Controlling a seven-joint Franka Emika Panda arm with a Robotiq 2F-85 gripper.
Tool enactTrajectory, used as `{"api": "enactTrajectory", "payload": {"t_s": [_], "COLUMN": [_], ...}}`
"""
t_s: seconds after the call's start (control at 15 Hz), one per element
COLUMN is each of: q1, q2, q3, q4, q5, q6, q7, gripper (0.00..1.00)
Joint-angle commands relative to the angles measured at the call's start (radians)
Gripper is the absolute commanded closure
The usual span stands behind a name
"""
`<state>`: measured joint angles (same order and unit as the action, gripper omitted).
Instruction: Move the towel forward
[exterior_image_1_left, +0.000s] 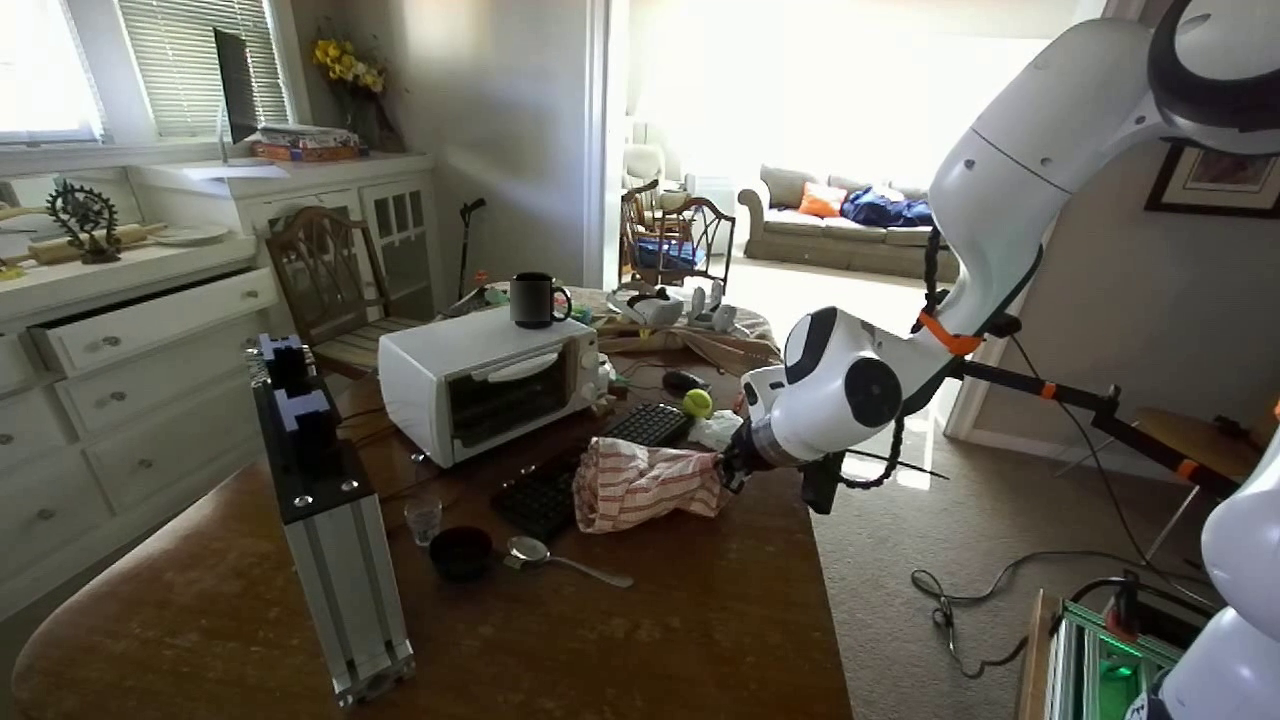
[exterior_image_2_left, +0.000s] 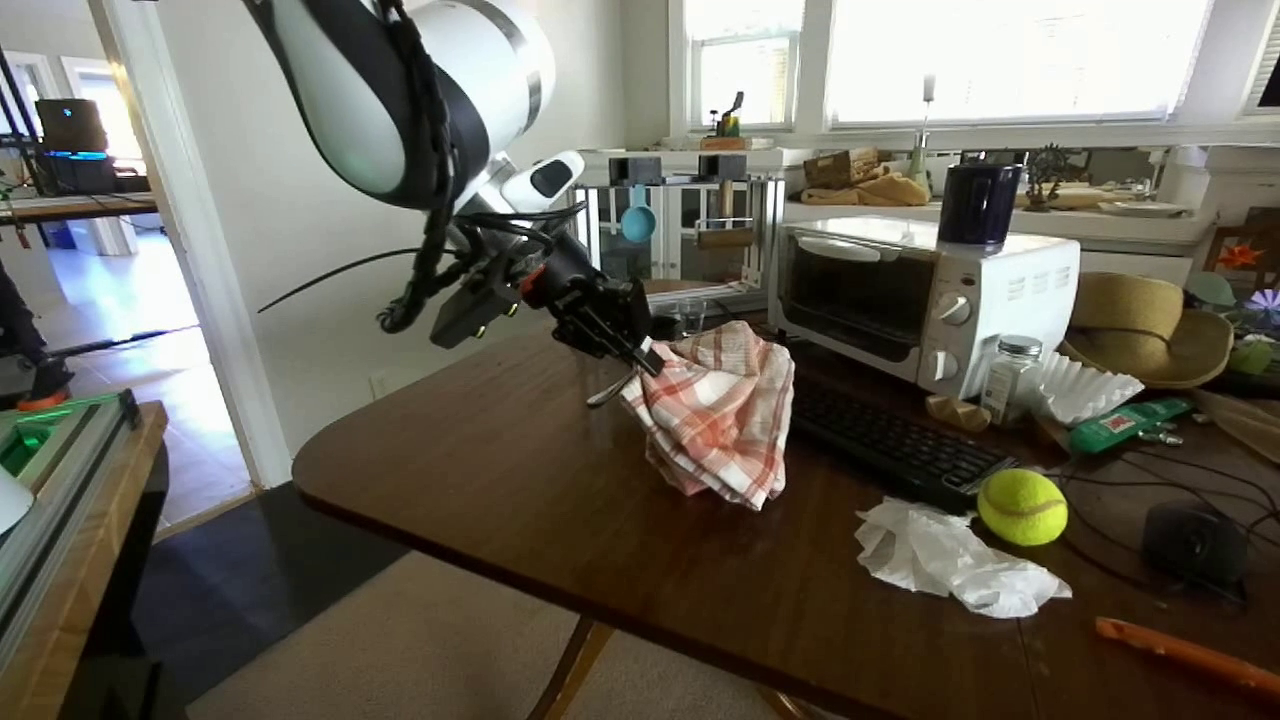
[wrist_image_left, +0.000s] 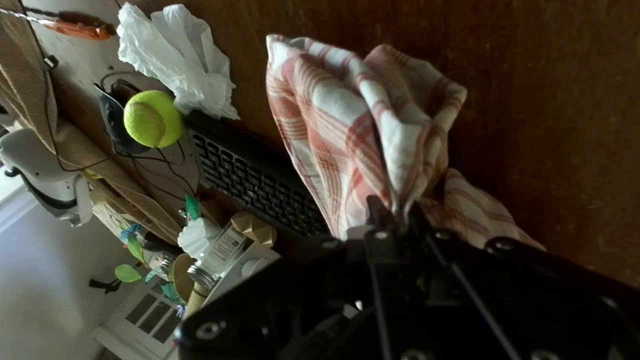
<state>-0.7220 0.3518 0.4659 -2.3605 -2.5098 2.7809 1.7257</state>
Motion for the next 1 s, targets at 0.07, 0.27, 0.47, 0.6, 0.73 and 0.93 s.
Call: {"api": "enactTrajectory", "payload": {"t_s": [0.07, 0.27, 0.47, 0.6, 0.73, 0.93], "q1": [-0.122, -0.251, -0.428, -0.551, -0.666, -0.831], "q2": [-0.056, -0.060, 0.003, 0.068, 0.129, 0.231], "q3": [0.189, 0.359, 0.548, 0.658, 0.730, 0.794], "q4": [-0.073, -0.108, -0.143, -0.171, -0.214, -0.286], "q5": [0.001, 0.001, 0.002, 0.002, 0.002, 0.002], "q6": [0.010, 0.021, -0.002, -0.022, -0.038, -0.056], "q7": [-0.108, -0.179, -0.277, -0.363, -0.463, -0.642], "gripper": [0.98, 0.98, 0.98, 0.98, 0.98, 0.98]}}
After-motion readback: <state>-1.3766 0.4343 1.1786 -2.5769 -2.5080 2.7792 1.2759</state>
